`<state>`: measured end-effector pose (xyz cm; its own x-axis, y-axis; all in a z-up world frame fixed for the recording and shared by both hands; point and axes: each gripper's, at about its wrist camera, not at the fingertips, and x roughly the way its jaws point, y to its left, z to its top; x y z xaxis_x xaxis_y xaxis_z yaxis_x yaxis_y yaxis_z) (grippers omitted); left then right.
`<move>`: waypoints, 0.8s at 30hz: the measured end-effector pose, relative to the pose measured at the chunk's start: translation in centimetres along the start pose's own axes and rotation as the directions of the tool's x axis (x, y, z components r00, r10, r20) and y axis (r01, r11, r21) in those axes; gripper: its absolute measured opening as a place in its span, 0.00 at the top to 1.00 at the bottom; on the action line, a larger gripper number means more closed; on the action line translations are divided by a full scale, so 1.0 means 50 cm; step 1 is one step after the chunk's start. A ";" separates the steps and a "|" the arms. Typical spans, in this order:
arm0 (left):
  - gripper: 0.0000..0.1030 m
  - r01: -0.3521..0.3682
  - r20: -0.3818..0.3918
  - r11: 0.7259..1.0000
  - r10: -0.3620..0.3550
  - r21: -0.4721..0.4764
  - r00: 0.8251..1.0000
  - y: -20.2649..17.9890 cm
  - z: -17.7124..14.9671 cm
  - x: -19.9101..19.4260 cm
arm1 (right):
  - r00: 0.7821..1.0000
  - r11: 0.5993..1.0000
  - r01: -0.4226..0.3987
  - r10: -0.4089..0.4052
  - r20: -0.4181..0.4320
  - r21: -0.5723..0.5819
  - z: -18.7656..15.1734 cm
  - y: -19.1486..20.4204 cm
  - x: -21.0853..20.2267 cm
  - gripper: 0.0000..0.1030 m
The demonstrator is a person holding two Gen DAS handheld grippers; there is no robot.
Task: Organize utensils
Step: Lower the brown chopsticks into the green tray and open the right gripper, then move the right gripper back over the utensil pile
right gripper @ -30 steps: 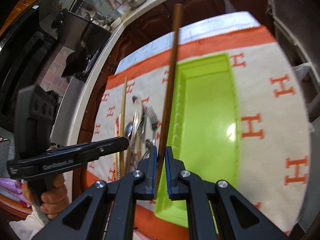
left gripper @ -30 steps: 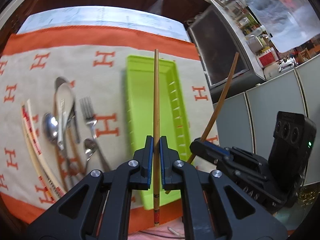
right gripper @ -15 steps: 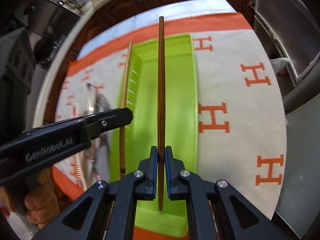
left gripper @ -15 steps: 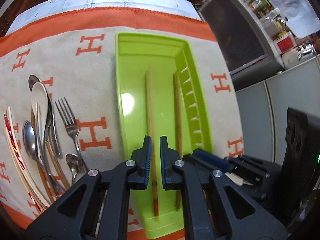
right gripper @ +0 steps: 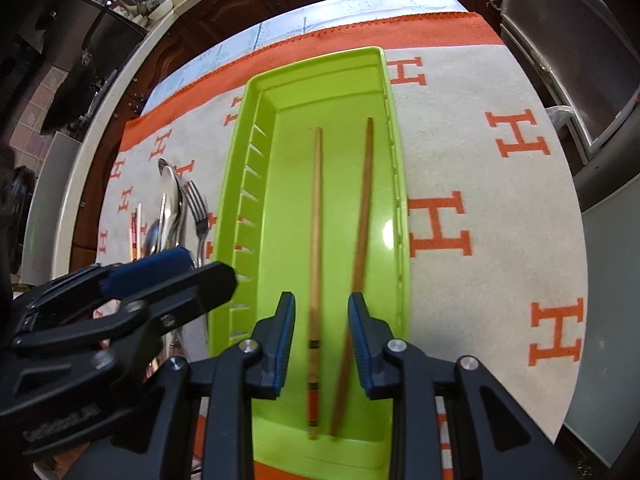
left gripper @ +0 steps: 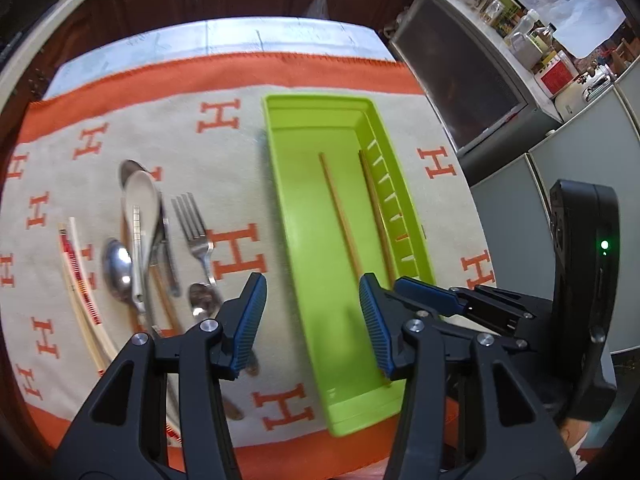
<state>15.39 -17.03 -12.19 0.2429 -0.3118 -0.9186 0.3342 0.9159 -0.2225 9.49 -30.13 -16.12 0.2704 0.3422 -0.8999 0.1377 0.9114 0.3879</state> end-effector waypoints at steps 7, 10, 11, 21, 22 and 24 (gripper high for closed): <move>0.56 -0.115 0.090 0.993 0.116 -0.009 0.989 0.045 -0.042 -0.078 | 0.999 1.000 0.012 -0.013 0.044 0.014 -0.025 0.019 -0.029 0.74; 0.56 -0.141 0.111 0.990 0.143 -0.032 0.983 0.078 -0.063 -0.108 | 0.998 1.000 0.008 -0.009 0.067 0.014 -0.038 0.031 -0.046 0.74; 0.56 -0.146 0.115 0.989 0.149 -0.041 0.982 0.091 -0.071 -0.118 | 0.997 1.000 0.012 -0.012 0.076 0.011 -0.043 0.037 -0.051 0.74; 0.56 -0.238 0.161 0.965 0.254 -0.108 0.954 0.195 -0.151 -0.179 | 0.988 0.998 0.031 -0.021 0.154 -0.062 -0.082 0.123 -0.096 0.74; 0.56 -0.250 0.166 0.961 0.267 -0.114 0.949 0.206 -0.160 -0.185 | 0.987 0.997 0.030 -0.018 0.159 -0.076 -0.086 0.135 -0.099 0.74; 0.56 -0.268 0.171 0.955 0.287 -0.126 0.943 0.225 -0.173 -0.194 | 0.985 0.995 0.029 -0.012 0.171 -0.100 -0.095 0.159 -0.103 0.74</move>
<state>8.92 -1.49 -8.62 0.4802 -0.0746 -0.8740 0.1399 0.9901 -0.0077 4.66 -23.55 -9.36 0.4276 0.2872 -0.8571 0.0496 0.9393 0.3395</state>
